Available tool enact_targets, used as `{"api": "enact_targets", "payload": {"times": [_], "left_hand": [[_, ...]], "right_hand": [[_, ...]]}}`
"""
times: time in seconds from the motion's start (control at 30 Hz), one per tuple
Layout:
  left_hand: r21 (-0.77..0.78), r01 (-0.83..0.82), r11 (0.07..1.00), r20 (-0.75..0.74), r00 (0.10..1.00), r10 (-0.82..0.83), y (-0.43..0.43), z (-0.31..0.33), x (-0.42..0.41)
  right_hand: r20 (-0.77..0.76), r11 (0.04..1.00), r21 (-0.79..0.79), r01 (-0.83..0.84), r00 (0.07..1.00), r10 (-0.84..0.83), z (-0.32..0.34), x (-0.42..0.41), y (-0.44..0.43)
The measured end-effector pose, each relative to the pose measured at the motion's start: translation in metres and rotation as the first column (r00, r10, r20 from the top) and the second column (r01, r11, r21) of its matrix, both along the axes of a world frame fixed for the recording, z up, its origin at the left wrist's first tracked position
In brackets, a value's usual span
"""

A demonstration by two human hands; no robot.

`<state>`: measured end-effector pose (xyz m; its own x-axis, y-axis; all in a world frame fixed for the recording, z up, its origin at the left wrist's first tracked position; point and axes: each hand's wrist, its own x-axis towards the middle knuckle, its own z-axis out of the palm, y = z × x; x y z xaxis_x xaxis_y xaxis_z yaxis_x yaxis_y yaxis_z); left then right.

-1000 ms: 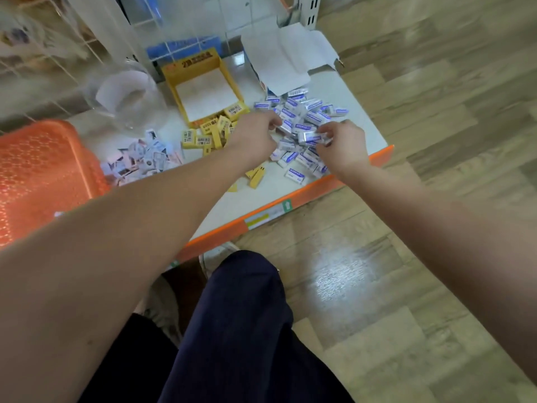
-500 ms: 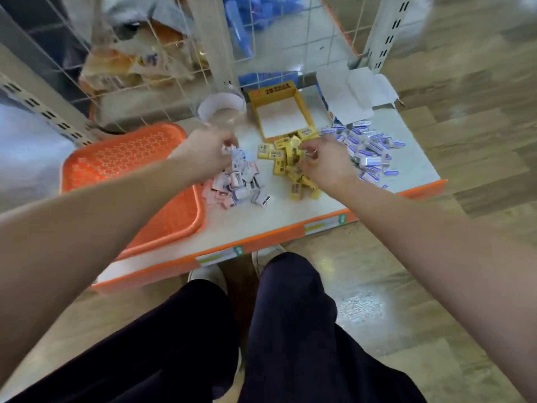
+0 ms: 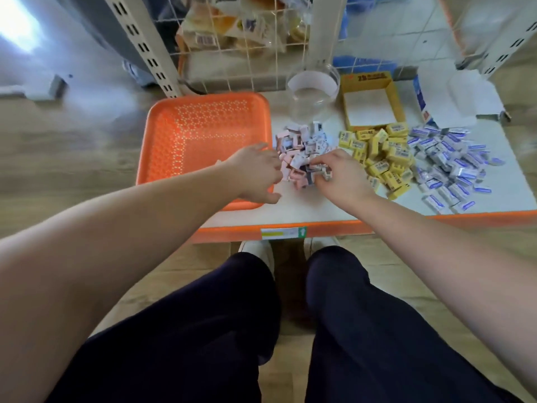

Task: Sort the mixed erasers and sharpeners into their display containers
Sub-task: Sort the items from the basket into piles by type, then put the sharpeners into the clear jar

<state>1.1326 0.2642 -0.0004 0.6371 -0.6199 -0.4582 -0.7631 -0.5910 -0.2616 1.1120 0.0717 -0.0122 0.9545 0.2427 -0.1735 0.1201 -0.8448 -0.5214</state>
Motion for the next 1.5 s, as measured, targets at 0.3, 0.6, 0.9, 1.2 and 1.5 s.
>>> {"api": "enact_targets", "payload": {"times": [0.3, 0.6, 0.9, 1.2, 1.5], "left_hand": [[0.082, -0.139, 0.987, 0.093, 0.987, 0.131, 0.037, 0.007, -0.002], [-0.041, -0.176, 0.984, 0.055, 0.983, 0.178, -0.007, -0.002, -0.013], [-0.52, -0.736, 0.433, -0.454, 0.668, 0.589, -0.053, -0.03, -0.006], [-0.657, -0.747, 0.102, -0.49, 0.527, 0.695, -0.062, -0.095, 0.006], [-0.792, -0.59, -0.156, -0.529, 0.537, 0.657, -0.062, -0.115, 0.022]], "right_hand": [[0.007, 1.0, -0.017, 0.018, 1.0, -0.017, 0.012, 0.013, 0.012], [-0.023, 0.997, -0.035, -0.067, 0.998, 0.066, 0.014, 0.021, 0.018], [-0.08, 0.994, -0.094, -0.049, 0.996, 0.042, -0.008, 0.048, -0.022], [-0.084, 0.971, -0.019, -0.237, 0.968, 0.235, -0.063, 0.079, -0.025], [0.172, 0.986, 0.125, -0.113, 0.981, 0.09, -0.08, 0.081, -0.025]]}}
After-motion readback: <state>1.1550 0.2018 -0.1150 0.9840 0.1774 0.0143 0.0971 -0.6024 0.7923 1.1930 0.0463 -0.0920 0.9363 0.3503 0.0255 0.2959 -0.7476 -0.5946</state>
